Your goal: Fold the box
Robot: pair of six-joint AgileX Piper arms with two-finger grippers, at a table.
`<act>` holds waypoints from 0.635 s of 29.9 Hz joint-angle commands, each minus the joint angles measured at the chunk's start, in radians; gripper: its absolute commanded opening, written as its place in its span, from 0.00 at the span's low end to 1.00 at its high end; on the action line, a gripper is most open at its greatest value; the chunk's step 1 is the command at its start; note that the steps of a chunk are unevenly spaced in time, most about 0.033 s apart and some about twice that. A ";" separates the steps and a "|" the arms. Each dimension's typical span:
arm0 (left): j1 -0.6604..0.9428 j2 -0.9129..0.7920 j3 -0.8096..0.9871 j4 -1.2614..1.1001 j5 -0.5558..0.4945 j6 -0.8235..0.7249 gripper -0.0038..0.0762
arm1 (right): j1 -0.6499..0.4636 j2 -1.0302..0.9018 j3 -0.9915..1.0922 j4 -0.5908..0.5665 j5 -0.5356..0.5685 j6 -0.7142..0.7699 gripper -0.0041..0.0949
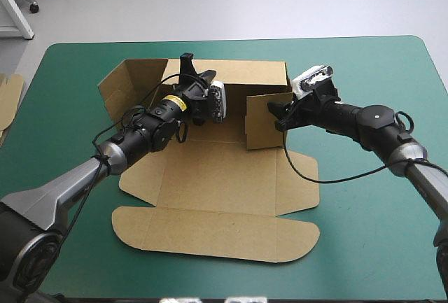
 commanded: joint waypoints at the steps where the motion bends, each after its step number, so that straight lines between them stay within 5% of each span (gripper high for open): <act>1: -0.020 -0.040 -0.050 -0.059 0.004 -0.024 0.03 | 0.036 -0.019 -0.040 0.024 -0.028 -0.002 0.65; 19: -0.021 -0.025 -0.081 -0.156 0.063 0.025 0.03 | 0.048 -0.009 -0.041 0.024 -0.227 0.068 0.64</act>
